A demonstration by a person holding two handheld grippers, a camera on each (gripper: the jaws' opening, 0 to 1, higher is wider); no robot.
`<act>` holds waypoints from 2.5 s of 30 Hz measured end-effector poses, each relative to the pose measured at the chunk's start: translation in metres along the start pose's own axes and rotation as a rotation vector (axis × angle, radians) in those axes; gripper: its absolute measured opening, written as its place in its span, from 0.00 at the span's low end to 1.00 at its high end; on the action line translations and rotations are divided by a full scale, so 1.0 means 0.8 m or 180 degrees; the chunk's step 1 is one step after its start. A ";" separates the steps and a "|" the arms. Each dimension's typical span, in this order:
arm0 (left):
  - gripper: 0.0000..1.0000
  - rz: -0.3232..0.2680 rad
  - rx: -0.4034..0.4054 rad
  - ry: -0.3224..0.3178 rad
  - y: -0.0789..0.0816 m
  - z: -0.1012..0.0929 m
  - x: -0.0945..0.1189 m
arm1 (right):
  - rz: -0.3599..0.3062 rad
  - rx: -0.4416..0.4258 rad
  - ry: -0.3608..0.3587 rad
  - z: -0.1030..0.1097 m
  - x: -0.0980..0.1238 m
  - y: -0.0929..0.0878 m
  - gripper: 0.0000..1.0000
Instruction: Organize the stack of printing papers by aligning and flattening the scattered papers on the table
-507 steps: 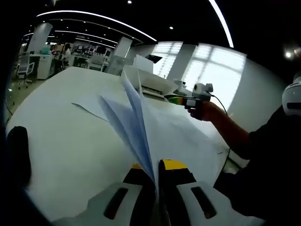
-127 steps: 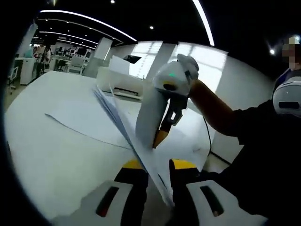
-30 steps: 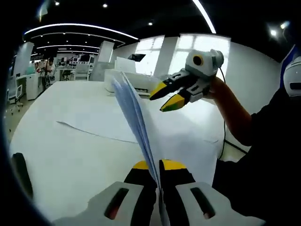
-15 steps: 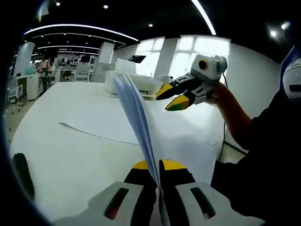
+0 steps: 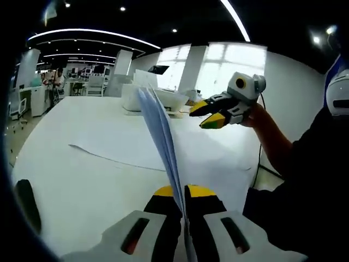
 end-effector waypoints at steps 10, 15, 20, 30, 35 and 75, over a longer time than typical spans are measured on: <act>0.07 0.0018 0.0010 -0.0014 -0.001 -0.001 -0.004 | -0.0085 -0.0159 -0.0137 -0.004 0.024 -0.015 0.17; 0.07 0.0015 0.0019 -0.0003 0.000 -0.001 -0.004 | -0.0156 -0.0203 -0.0162 0.002 0.029 -0.019 0.19; 0.07 0.0000 0.0027 0.0009 0.002 -0.001 -0.005 | -0.0239 -0.0233 -0.0155 0.007 0.033 -0.019 0.23; 0.07 -0.0013 0.0045 0.0033 0.001 -0.003 -0.007 | -0.0445 -0.0404 -0.0136 0.005 0.057 -0.021 0.26; 0.07 -0.0015 0.0048 0.0038 0.001 -0.004 -0.008 | -0.0538 -0.0558 -0.0122 0.008 0.062 -0.027 0.28; 0.07 0.0005 0.0027 0.0022 0.004 0.003 -0.007 | -0.0417 -0.0999 -0.0839 -0.027 0.153 -0.108 0.28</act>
Point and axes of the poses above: the point that each gripper's makers call its tool centre point, and the gripper's own axes: x roughly backward along the fingers, z roughly to its left, y roughly out of its top, the point moved 3 cm from there along x, roughly backward along the fingers, and after that the axes turned 2 degrees about x, right-handed, at the moved point
